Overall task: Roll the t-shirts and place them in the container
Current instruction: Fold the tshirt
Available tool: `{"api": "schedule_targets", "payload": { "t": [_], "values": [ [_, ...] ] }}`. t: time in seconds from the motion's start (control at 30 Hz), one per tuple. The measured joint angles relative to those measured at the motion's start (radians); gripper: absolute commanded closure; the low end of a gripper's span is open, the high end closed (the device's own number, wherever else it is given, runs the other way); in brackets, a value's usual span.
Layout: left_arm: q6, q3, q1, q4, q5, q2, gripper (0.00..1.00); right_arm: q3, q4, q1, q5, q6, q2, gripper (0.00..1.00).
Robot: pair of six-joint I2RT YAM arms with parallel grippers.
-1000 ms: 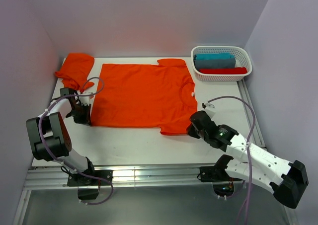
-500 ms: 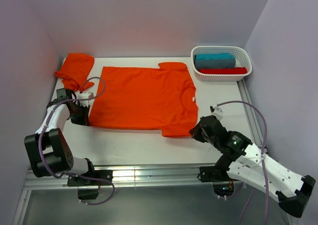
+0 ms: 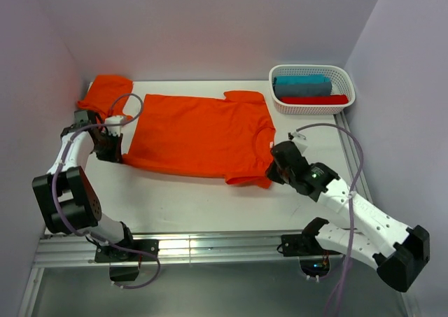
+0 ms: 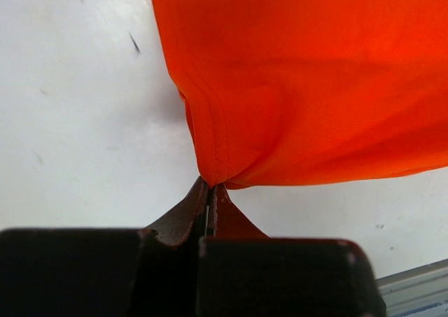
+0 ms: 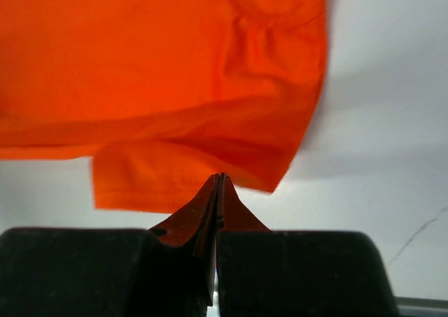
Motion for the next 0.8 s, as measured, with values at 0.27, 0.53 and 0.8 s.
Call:
{"api": "schedule_targets", "payload": {
  "t": [0.27, 0.53, 0.8],
  "values": [
    [-0.057, 0.154, -0.062, 0.008, 0.013, 0.142, 1.0, 0.077, 0.092, -0.204, -0.05, -0.14, 0.191, 1.0],
    [-0.111, 0.271, -0.126, 0.016, 0.005, 0.254, 1.0, 0.174, 0.172, -0.28, -0.083, -0.223, 0.354, 1.0],
    [-0.156, 0.314, -0.136, 0.026, -0.025, 0.33, 1.0, 0.214, 0.21, -0.307, -0.096, -0.256, 0.465, 1.0]
  ]
}}
